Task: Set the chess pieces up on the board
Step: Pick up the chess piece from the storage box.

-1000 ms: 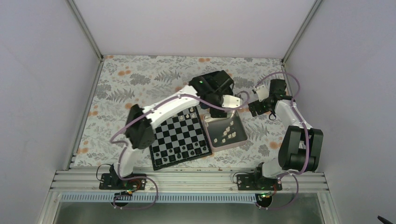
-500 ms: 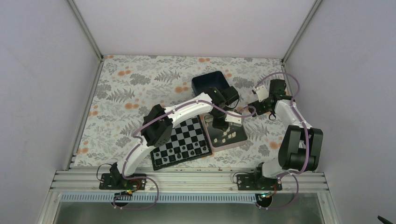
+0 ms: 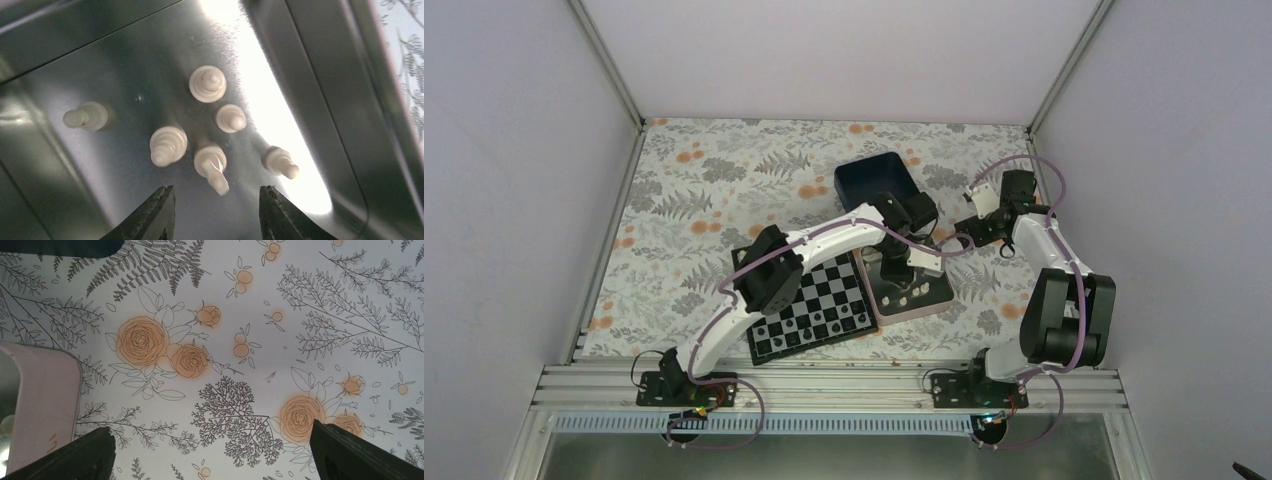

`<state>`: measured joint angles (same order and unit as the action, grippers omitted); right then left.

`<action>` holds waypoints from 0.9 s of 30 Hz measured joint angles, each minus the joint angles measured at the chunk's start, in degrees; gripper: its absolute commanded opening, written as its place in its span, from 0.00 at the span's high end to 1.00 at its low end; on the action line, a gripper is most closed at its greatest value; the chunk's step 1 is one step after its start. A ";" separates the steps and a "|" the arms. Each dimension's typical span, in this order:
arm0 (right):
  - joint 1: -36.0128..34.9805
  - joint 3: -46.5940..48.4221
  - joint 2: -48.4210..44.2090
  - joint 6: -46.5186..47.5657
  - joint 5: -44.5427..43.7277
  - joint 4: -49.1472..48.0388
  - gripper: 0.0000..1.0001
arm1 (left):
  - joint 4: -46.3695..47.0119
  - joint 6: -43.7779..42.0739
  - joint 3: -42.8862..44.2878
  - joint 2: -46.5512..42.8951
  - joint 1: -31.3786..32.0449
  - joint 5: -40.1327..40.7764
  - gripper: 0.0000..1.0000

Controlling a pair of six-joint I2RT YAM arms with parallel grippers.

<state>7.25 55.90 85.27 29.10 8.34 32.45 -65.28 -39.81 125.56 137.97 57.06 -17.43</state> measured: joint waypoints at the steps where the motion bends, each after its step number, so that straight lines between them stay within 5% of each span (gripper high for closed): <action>1: 0.02 0.00 0.00 0.00 0.00 0.07 0.00 | -0.09 0.00 0.70 0.90 0.02 0.02 0.57; 27: 0.00 0.00 0.15 0.44 0.17 0.39 0.00 | -3.15 -0.44 7.26 6.03 0.13 -0.57 0.69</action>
<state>7.25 55.90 85.43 29.54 8.51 32.84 -68.42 -40.25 132.81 144.00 57.19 -18.00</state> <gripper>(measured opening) 0.995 0.313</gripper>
